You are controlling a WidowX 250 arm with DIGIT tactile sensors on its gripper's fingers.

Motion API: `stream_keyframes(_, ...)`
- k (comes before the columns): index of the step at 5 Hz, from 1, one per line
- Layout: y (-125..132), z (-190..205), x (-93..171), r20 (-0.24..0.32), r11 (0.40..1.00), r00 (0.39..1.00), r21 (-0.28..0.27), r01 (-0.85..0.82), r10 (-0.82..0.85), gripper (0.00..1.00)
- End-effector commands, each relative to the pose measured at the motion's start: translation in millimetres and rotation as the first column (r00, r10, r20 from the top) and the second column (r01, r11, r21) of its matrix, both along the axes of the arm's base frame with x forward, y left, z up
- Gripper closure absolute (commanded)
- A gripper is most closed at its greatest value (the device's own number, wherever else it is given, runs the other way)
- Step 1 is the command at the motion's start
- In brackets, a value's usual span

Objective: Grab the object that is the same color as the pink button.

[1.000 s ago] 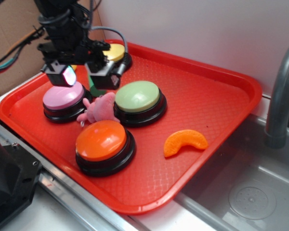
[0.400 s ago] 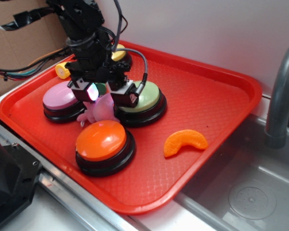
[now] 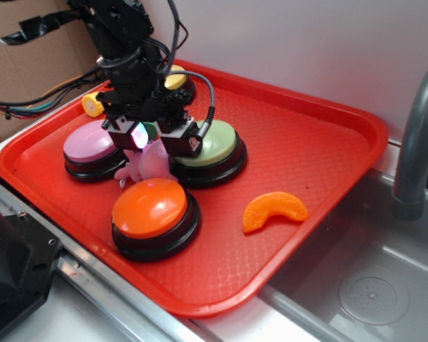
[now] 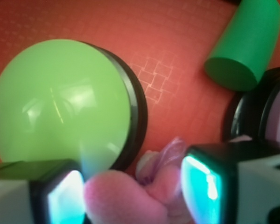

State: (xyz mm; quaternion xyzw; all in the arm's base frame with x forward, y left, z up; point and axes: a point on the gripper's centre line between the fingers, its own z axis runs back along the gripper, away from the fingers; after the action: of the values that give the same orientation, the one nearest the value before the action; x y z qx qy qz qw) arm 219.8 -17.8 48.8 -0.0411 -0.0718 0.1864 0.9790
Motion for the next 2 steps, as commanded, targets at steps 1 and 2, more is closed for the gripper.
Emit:
stream_keyframes(1, 5, 16, 5, 0.048, 1.0, 0.999, -0.005, -0.004, 0.004, 1.0)
stream_keyframes(2, 7, 29, 2, 0.054, 0.999, 0.998, 0.024, -0.047, 0.046, 1.0)
